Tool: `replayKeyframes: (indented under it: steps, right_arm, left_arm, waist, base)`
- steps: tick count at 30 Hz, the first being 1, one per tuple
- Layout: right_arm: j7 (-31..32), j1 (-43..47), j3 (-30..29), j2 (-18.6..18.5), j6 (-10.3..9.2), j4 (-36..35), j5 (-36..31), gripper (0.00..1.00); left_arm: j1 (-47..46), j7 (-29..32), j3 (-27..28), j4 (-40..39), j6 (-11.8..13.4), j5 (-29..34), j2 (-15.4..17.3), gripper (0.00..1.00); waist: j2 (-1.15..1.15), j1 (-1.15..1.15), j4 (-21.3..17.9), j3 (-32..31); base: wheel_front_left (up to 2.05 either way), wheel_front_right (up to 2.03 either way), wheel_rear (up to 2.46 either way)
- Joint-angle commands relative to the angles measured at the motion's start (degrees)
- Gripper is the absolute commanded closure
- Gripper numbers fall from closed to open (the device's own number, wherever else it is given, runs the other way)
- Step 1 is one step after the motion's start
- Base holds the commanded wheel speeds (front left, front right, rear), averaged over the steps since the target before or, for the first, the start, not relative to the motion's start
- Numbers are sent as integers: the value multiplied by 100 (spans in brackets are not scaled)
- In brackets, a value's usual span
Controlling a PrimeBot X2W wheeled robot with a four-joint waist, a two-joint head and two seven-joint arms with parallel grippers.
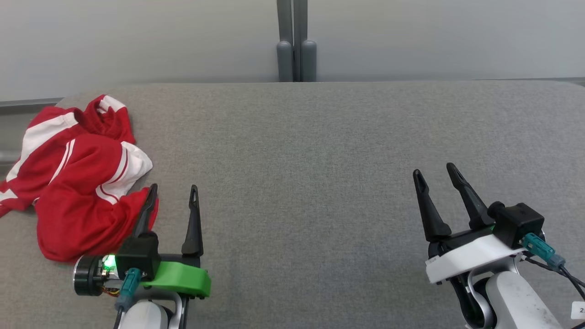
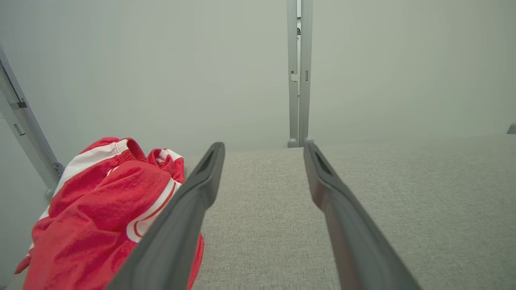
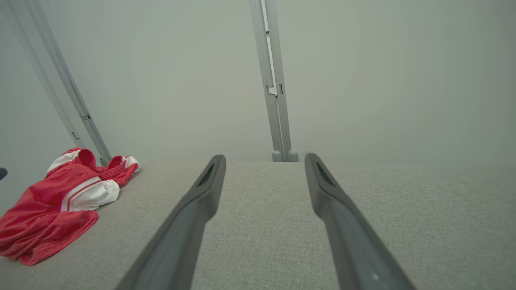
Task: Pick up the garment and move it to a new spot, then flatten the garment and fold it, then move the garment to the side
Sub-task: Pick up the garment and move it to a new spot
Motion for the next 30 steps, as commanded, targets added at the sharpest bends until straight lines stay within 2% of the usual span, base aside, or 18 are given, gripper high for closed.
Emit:
replayKeyframes:
  steps: [1,13,19,25,30]
  right_arm:
    - [-17,56,6,11,0,-12,-1,0]
    - [-17,126,59,69,0,-90,69,0]
    - [-17,120,114,24,0,-101,103,0]
    - [-17,98,156,3,0,-147,104,0]
    - [-17,89,195,-4,0,-175,99,0]
  left_arm:
    - [-79,-20,24,15,6,-54,17,0]
    - [15,-19,197,69,30,-167,14,0]
    - [97,-19,329,38,44,-227,12,0]
    - [138,-19,398,51,26,-286,11,0]
    - [165,-19,420,27,49,-309,11,0]
  waist:
    - [0,0,242,12]
    - [0,0,1476,95]
    - [0,0,1969,92]
    - [0,0,2230,76]
    - [0,0,2277,76]
  base:
    - [0,0,0]
    - [0,0,0]
    - [0,0,0]
    - [0,0,0]
    - [0,0,0]
